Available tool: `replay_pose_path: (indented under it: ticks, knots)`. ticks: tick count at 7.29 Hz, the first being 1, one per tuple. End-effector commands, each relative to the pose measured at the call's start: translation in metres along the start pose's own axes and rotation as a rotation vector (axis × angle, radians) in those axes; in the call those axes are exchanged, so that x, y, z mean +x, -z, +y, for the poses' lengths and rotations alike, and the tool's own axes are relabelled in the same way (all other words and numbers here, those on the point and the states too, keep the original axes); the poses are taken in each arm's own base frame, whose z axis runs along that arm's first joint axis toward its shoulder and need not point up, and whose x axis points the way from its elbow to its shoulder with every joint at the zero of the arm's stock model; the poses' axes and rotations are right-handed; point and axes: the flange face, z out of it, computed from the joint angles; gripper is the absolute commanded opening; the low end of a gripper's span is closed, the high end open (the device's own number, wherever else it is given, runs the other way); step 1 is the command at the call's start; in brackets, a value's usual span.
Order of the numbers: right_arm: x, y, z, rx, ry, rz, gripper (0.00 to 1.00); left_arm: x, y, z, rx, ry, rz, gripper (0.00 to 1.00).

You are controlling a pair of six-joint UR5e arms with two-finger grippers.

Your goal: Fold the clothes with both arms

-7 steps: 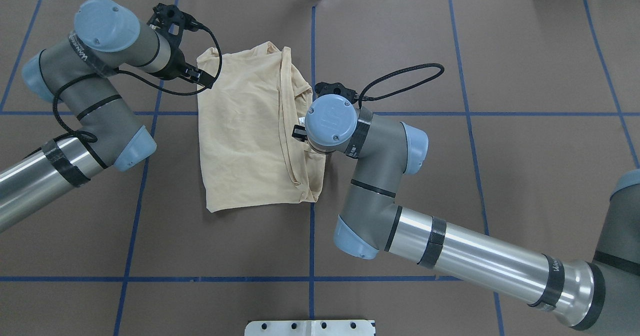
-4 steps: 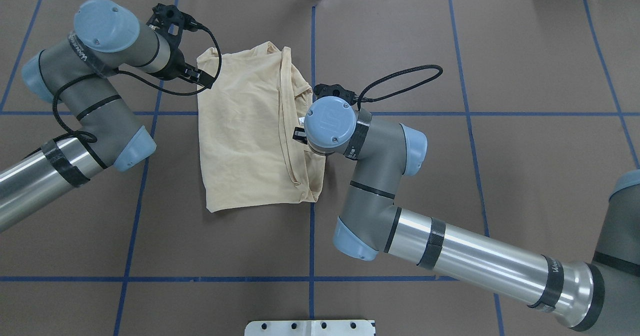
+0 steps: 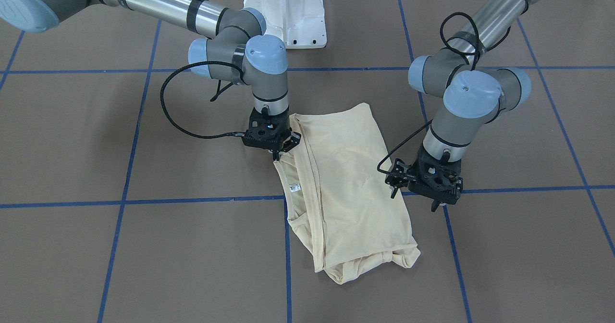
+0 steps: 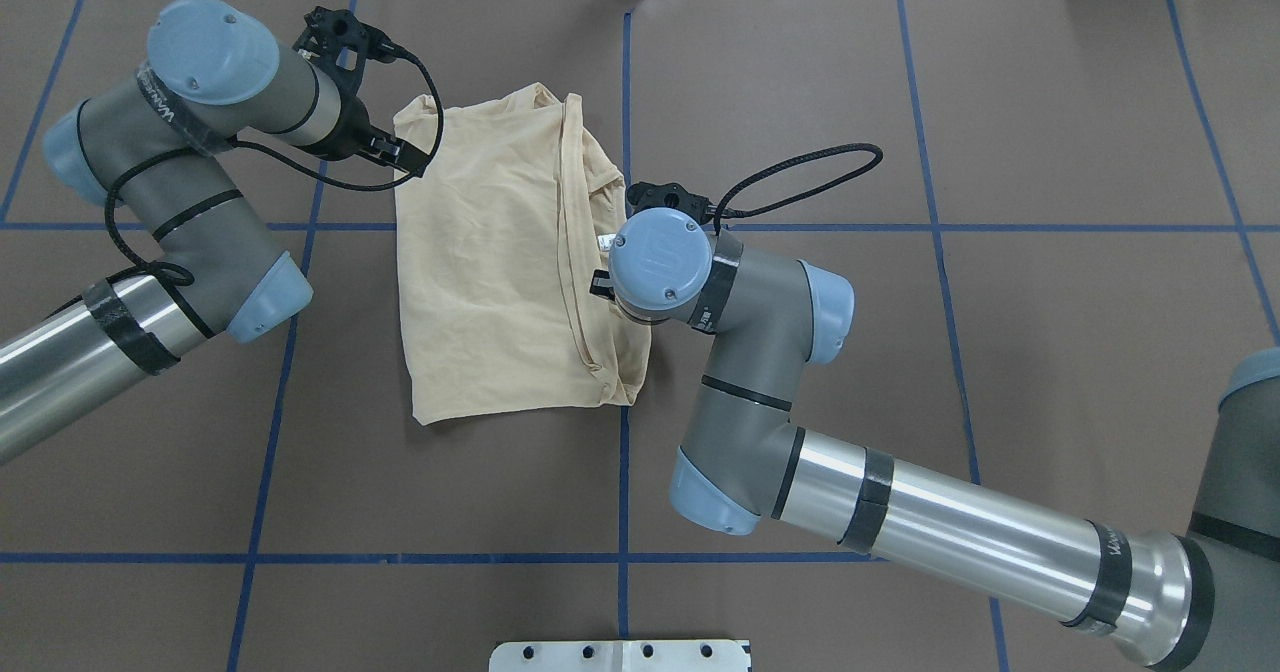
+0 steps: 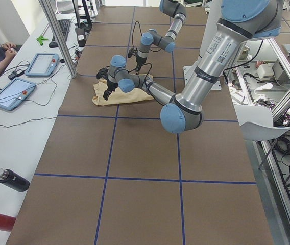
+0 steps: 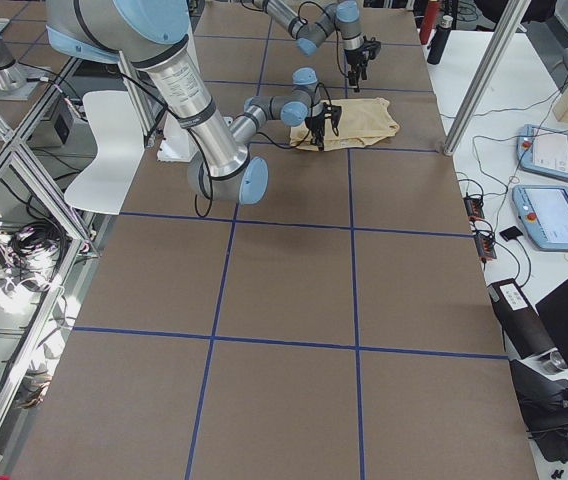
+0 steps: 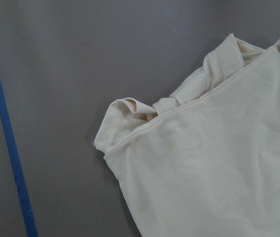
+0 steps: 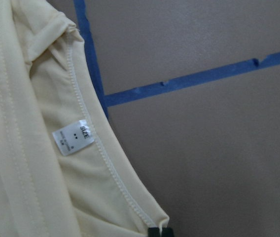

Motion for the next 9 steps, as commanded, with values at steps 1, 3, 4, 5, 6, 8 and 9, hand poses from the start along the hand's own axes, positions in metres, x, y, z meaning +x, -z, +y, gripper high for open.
replay_pose_path:
  ticks: [1,3,4,5,6,8,9]
  knots:
    - [0.060,0.029,0.006,-0.002,0.001,-0.034,0.00,0.000,0.000,0.000,-0.001,0.002,0.000,1.00]
    - [0.101,0.077,0.043,-0.041,0.029,-0.018,0.00,0.002,0.002,-0.001,0.004,0.000,0.003,1.00]
    - [0.104,0.079,0.050,-0.045,0.039,-0.021,0.00,0.001,0.004,0.001,0.005,0.001,0.004,1.00]
    - [0.105,0.071,0.061,-0.051,0.057,-0.009,0.86,0.002,0.007,0.001,0.010,0.000,0.007,1.00]
    - [0.110,0.067,0.063,-0.029,0.068,0.000,1.00,0.002,0.010,0.000,0.014,-0.001,0.009,1.00]
    - [0.086,0.072,0.045,-0.008,0.059,-0.014,1.00,0.000,0.014,0.006,0.018,-0.002,0.011,1.00]
    - [0.050,0.057,0.038,-0.003,0.054,-0.001,1.00,0.001,0.016,0.005,0.020,-0.003,0.013,1.00]
